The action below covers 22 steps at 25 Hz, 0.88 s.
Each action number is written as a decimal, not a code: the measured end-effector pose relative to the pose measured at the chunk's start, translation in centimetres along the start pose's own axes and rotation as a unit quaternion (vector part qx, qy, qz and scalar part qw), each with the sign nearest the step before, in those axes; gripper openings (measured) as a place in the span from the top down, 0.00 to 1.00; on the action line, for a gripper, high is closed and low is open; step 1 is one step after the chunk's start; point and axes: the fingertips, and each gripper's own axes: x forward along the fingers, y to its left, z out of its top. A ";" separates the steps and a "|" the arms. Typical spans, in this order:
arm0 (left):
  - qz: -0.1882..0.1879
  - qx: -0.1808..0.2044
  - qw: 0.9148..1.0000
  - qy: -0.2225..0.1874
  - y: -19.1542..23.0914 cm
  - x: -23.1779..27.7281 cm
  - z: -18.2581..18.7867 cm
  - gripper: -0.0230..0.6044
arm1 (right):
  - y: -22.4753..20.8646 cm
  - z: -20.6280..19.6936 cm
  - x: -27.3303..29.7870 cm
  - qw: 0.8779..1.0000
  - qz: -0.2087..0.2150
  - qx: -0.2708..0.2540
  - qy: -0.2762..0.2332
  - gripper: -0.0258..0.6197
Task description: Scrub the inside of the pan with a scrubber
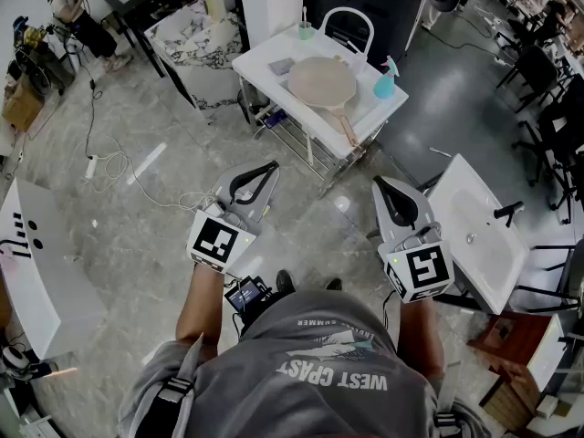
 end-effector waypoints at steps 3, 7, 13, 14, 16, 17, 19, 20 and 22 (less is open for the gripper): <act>-0.001 -0.001 1.000 0.001 0.1 -0.5 -0.1 0.96 | 0.5 0.1 -0.1 1.000 0.000 0.001 0.001 0.96; -0.003 -0.002 1.000 0.002 0.1 -0.9 -0.3 0.96 | 0.9 0.3 -0.2 1.000 -0.002 0.002 0.000 0.96; -0.008 -0.006 1.000 0.005 0.1 -0.7 -0.9 0.96 | 1.0 -0.2 0.0 1.000 -0.005 0.008 0.003 0.96; -0.008 -0.007 1.000 0.006 0.2 -0.8 -1.0 0.96 | 1.0 -0.2 0.1 1.000 -0.006 0.008 0.004 0.96; -0.008 -0.008 1.000 0.006 0.4 -0.8 -1.1 0.96 | 1.1 -0.2 0.3 1.000 -0.007 0.010 0.005 0.96; -0.008 -0.009 1.000 0.006 0.6 -0.8 -1.2 0.96 | 1.1 -0.2 0.4 1.000 -0.009 0.010 0.005 0.96; -0.009 -0.011 1.000 0.007 0.9 -0.9 -1.4 0.96 | 1.2 -0.3 0.8 1.000 -0.011 0.013 0.005 0.96; -0.010 -0.012 1.000 0.007 1.1 -0.9 -1.6 0.96 | 1.3 -0.3 1.0 1.000 -0.012 0.014 0.006 0.96; -0.010 -0.012 1.000 0.008 1.5 -1.1 -1.9 0.96 | 1.5 -0.3 1.5 1.000 -0.013 0.019 0.006 0.96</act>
